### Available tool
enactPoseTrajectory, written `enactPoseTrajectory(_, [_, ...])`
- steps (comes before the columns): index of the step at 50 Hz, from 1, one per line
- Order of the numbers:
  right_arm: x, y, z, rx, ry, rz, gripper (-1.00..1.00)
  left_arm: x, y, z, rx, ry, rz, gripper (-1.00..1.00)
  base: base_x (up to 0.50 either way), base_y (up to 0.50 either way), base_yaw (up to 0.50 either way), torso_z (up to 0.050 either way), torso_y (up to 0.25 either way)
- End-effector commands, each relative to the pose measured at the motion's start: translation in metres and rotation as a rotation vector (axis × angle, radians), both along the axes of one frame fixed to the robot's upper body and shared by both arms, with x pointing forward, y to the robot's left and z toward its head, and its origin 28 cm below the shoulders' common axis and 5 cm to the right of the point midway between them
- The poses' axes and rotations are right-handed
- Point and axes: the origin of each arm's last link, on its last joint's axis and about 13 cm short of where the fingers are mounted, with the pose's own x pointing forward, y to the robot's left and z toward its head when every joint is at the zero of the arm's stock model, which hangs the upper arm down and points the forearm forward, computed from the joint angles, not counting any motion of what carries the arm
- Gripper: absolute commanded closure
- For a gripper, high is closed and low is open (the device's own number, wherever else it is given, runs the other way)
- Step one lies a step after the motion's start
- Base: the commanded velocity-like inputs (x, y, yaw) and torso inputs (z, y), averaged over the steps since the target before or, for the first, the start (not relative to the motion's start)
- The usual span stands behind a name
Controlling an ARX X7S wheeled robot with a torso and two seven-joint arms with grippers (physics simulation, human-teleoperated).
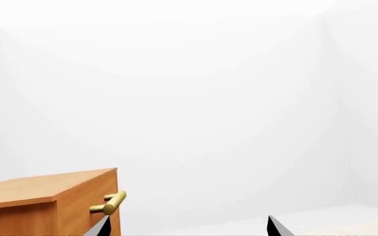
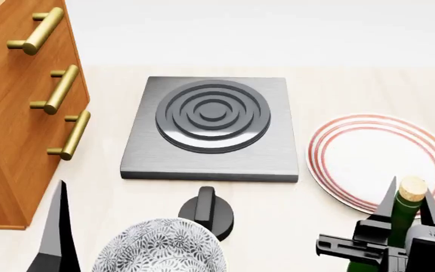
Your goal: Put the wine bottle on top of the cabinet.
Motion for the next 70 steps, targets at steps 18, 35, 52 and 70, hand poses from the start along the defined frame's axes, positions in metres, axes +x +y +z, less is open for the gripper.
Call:
enactPoseTrajectory(18, [0.007,0.008,0.059,-0.101,-0.083,0.048,1.0,0.002,-0.001,-0.002,-0.001,0.009,-0.005,-1.0,0.0,0.0,0.0,0.0,0.0])
enactPoseTrajectory(35, [0.03,0.047,0.093,-0.22,-0.127,0.248,1.0,0.001,-0.002,-0.003,0.0,0.016,-0.021,-1.0,0.0,0.0,0.0,0.0,0.0])
enactPoseTrajectory(52, [0.03,0.069,0.115,-0.191,-0.183,0.393,1.0,0.0,-0.005,-0.005,0.003,0.042,-0.077,-1.0,0.0,0.0,0.0,0.0,0.001])
enactPoseTrajectory(70, [0.025,0.078,0.126,-0.157,-0.206,0.511,1.0,-0.002,-0.01,-0.007,0.023,0.058,-0.128,-1.0,0.0,0.0,0.0,0.0,0.001])
